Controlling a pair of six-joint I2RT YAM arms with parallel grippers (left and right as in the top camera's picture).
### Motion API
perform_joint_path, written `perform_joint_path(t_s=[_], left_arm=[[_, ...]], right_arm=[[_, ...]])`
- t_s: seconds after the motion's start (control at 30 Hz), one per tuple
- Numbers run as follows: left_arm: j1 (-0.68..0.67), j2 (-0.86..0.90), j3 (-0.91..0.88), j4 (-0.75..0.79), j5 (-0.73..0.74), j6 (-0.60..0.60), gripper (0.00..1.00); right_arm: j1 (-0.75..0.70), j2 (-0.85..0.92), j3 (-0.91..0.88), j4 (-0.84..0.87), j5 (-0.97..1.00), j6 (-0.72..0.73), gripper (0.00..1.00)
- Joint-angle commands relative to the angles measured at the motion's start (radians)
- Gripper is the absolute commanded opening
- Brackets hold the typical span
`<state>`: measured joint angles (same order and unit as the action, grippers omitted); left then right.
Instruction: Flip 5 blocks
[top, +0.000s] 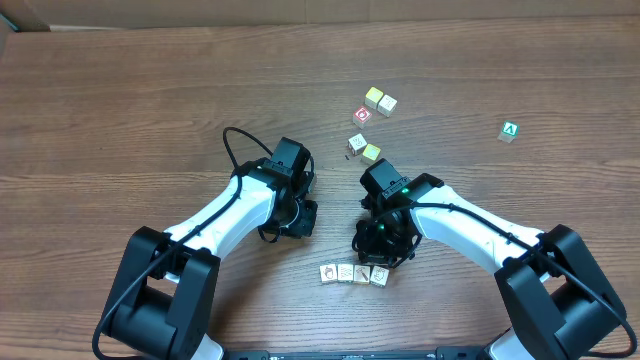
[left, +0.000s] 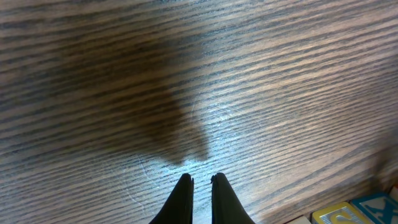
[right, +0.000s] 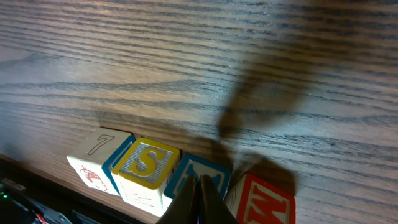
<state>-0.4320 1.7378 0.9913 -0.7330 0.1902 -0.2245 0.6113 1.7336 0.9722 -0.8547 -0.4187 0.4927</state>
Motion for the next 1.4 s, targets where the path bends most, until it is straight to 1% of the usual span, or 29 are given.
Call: perform_joint_path(t_s=[0.0, 0.23, 0.67, 0.8, 1.0, 1.1, 1.2, 1.27, 1.37], left_arm=[[0.0, 0.011, 0.019, 0.0, 0.01, 0.031, 0.06], [0.0, 0.011, 0.019, 0.0, 0.009, 0.038, 0.06], [0.0, 0.011, 0.019, 0.0, 0.009, 0.038, 0.06], [0.0, 0.011, 0.019, 0.0, 0.009, 0.038, 0.06], [0.0, 0.011, 0.019, 0.0, 0.009, 0.038, 0.06], [0.0, 0.011, 0.019, 0.001, 0.009, 0.038, 0.06], [0.0, 0.011, 0.019, 0.0, 0.009, 0.039, 0.06], [0.0, 0.011, 0.019, -0.002, 0.009, 0.045, 0.06], [0.0, 0.011, 0.019, -0.01, 0.009, 0.046, 0.06]], right_arm=[[0.005, 0.002, -0.004, 0.011, 0.006, -0.005, 0.04], [0.006, 0.002, -0.003, 0.012, -0.003, -0.045, 0.04], [0.006, 0.002, -0.003, 0.012, -0.08, -0.154, 0.04], [0.007, 0.002, -0.003, 0.008, -0.081, -0.158, 0.04], [0.006, 0.002, -0.003, 0.022, -0.079, -0.151, 0.04], [-0.005, 0.002, 0.005, 0.031, -0.024, -0.107, 0.04], [-0.055, 0.002, 0.037, 0.014, 0.061, -0.042, 0.04], [-0.105, 0.001, 0.061, -0.008, 0.079, -0.016, 0.04], [-0.183, 0.0, 0.071, -0.041, 0.078, -0.016, 0.04]])
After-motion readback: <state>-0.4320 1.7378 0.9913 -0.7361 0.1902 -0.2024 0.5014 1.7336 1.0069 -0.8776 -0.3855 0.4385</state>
